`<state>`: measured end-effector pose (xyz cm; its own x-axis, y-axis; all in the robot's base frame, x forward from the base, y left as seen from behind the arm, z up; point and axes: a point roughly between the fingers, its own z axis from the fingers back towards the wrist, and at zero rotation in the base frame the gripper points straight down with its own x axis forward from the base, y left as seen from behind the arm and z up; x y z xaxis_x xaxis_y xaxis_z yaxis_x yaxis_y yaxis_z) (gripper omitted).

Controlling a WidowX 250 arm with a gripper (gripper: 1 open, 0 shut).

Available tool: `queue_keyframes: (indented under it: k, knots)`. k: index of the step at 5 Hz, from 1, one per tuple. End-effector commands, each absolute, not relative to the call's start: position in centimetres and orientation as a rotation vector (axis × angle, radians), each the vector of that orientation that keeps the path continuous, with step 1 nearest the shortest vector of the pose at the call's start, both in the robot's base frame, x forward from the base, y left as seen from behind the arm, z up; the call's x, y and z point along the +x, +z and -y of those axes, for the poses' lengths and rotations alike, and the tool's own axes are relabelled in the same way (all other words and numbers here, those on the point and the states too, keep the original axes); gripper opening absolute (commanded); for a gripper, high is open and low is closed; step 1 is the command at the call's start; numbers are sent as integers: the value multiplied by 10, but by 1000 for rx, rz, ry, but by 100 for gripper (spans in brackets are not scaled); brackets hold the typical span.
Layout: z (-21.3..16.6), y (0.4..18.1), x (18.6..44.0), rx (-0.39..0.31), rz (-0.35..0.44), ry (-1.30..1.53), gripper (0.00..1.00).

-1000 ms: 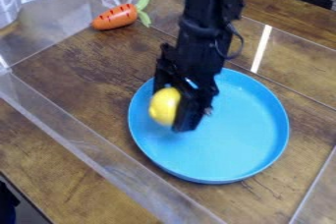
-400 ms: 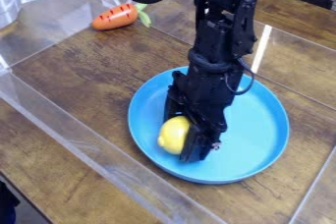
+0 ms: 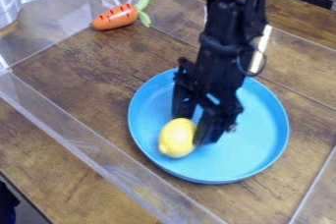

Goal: Put the lemon on the blue tray

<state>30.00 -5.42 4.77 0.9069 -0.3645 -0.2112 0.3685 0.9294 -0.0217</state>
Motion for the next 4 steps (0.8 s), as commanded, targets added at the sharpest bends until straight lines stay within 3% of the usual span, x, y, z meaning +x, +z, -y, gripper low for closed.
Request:
queue_keyframes:
  k: [1,2,3,4]
  knots:
    - [53,73,319,28,-177,-294,100]
    - [49,96,325,54,-187,-287,0]
    - [50,107,325,71,-192,-273,100]
    - [47,104,325,84,-189,-294,100]
